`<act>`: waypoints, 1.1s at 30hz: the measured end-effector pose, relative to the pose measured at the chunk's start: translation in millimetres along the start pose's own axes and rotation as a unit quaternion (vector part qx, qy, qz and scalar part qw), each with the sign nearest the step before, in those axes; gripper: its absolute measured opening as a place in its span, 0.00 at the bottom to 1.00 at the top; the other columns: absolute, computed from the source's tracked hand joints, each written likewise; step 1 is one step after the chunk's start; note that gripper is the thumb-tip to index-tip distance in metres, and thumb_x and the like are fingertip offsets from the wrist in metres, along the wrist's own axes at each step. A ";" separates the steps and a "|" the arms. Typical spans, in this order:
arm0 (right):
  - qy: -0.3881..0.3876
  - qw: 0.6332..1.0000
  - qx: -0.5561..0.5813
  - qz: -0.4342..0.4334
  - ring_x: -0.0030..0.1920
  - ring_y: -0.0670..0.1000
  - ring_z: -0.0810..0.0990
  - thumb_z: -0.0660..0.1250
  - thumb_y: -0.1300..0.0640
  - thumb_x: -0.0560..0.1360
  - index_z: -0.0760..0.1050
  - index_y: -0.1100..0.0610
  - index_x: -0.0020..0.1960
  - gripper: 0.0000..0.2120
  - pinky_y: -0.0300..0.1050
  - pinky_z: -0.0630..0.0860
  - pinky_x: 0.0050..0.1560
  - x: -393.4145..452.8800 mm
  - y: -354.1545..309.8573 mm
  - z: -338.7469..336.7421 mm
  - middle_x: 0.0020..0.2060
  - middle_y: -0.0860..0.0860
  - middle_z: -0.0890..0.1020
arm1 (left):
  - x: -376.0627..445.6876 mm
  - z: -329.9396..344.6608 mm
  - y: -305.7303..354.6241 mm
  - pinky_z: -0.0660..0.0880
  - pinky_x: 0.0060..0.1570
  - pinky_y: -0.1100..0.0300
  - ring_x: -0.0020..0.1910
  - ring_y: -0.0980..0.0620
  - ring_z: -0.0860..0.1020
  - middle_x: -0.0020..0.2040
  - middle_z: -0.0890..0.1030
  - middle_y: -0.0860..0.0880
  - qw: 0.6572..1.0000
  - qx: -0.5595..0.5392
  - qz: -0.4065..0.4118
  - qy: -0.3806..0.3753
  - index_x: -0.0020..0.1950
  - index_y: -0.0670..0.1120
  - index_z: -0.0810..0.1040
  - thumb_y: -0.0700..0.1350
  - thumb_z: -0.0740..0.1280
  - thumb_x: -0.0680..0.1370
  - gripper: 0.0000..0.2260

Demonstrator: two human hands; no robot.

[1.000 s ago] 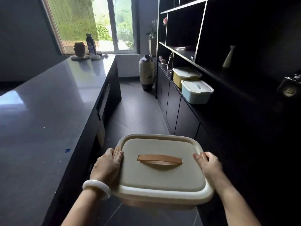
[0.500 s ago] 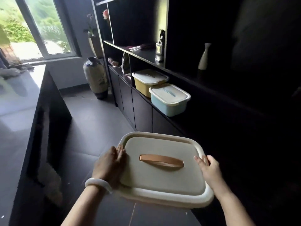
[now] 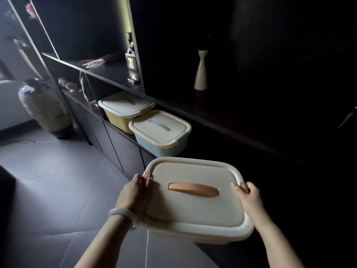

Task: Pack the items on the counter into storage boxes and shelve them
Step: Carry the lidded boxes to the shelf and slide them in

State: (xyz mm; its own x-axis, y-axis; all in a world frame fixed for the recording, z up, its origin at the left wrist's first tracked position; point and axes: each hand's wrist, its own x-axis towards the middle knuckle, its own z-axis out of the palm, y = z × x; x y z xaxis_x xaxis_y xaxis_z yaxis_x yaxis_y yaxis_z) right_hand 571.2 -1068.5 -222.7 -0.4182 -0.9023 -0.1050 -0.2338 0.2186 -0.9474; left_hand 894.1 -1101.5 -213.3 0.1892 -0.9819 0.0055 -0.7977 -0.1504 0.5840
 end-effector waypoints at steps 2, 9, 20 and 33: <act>0.014 1.000 0.000 0.027 0.30 0.47 0.65 0.69 0.59 0.76 0.61 0.54 0.35 0.18 0.29 0.64 0.25 16.2 0.8 0.8 0.31 0.49 0.67 | 22.5 11.0 8.4 0.69 0.37 0.52 0.41 0.42 0.76 0.40 0.78 0.46 1.000 -0.013 0.015 -0.014 0.46 0.49 0.70 0.62 0.55 0.79 0.18; 0.085 0.993 -0.028 0.074 0.35 0.47 0.68 0.67 0.57 0.77 0.64 0.59 0.41 0.13 0.33 0.65 0.31 51.3 11.5 -5.9 0.36 0.49 0.69 | 97.1 61.6 33.0 0.72 0.41 0.52 0.41 0.43 0.77 0.42 0.80 0.45 0.992 -0.053 0.033 -0.106 0.45 0.49 0.71 0.63 0.56 0.77 0.18; 0.221 0.956 -0.108 0.158 0.38 0.56 0.78 0.67 0.45 0.75 0.70 0.58 0.41 0.17 0.48 0.71 0.38 66.6 32.5 1.6 0.36 0.53 0.77 | 177.2 120.7 60.9 0.66 0.39 0.57 0.41 0.41 0.78 0.36 0.78 0.48 0.975 -0.103 0.126 -0.151 0.42 0.49 0.74 0.56 0.64 0.79 0.12; 0.244 0.936 -0.152 0.206 0.52 0.62 0.78 0.62 0.45 0.78 0.72 0.63 0.58 0.21 0.49 0.71 0.46 91.1 20.6 18.5 0.51 0.61 0.78 | 191.6 109.3 46.9 0.63 0.33 0.65 0.34 0.52 0.69 0.35 0.71 0.52 0.936 -0.156 0.235 -0.209 0.42 0.44 0.69 0.50 0.70 0.76 0.13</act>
State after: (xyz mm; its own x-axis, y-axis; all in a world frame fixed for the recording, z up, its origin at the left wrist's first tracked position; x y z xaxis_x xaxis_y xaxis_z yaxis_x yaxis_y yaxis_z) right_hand 544.5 -1153.2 -257.3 -0.8608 -0.4584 -0.2212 -0.1734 0.6726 -0.7194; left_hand 830.3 -1309.2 -273.5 -0.4335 -0.9002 0.0415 -0.5185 0.2868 0.8056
